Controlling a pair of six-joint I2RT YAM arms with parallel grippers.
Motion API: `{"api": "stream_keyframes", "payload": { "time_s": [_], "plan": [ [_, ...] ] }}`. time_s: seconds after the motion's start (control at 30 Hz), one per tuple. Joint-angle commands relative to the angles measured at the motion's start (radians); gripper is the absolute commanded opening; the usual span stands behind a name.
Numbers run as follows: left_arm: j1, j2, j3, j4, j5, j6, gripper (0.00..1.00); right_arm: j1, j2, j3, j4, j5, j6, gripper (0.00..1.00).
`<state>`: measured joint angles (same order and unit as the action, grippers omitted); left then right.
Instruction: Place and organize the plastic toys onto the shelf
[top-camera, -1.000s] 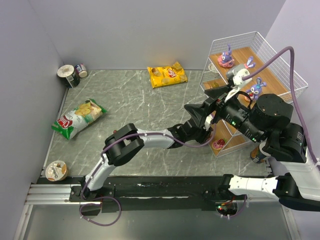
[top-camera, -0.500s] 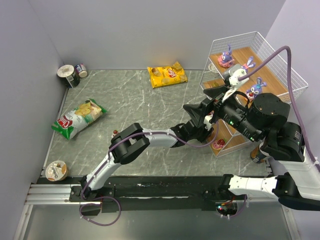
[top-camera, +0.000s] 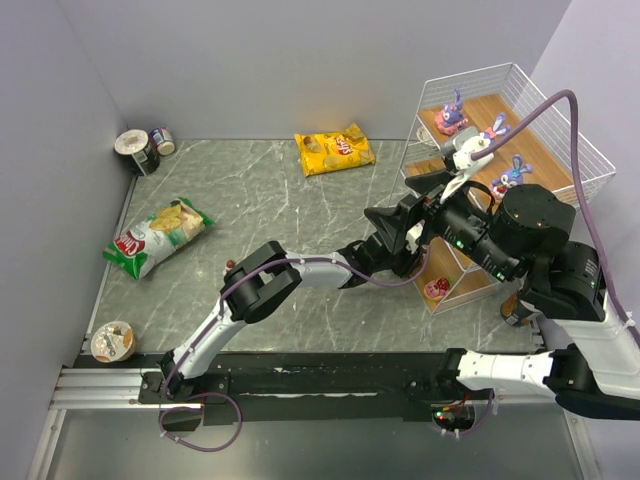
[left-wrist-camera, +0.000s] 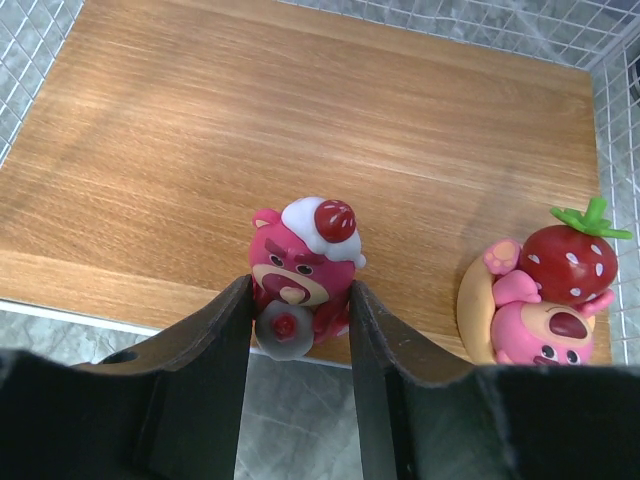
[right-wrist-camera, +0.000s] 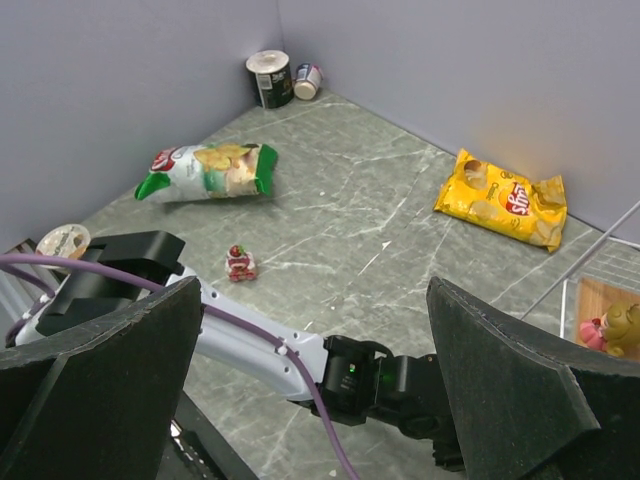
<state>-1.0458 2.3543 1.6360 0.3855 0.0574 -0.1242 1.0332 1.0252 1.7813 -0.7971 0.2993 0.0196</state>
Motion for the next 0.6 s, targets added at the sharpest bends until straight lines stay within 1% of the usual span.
{"api": "stream_keyframes", "payload": {
  "time_s": [0.0, 0.13, 0.17, 0.33, 0.37, 0.57],
  "plan": [
    [0.003, 0.022, 0.033, 0.055, 0.035, 0.015, 0.38, -0.004, 0.007, 0.033, 0.03, 0.018, -0.01, 1.0],
    [0.003, 0.025, 0.03, 0.058, 0.033, 0.031, 0.41, -0.004, 0.01, 0.035, 0.032, 0.018, -0.01, 1.0],
    [0.003, 0.025, 0.028, 0.058, 0.033, 0.035, 0.45, -0.002, 0.012, 0.035, 0.03, 0.018, -0.01, 1.0],
    [0.0, 0.023, 0.025, 0.055, 0.028, 0.057, 0.54, -0.002, 0.01, 0.027, 0.035, 0.015, -0.01, 1.0],
    [-0.002, 0.023, 0.025, 0.05, 0.022, 0.063, 0.57, -0.004, 0.01, 0.026, 0.036, 0.015, -0.012, 1.0],
    [-0.006, 0.016, 0.027, 0.038, 0.002, 0.066, 0.66, -0.004, 0.01, 0.023, 0.036, 0.014, -0.012, 1.0]
  ]
}}
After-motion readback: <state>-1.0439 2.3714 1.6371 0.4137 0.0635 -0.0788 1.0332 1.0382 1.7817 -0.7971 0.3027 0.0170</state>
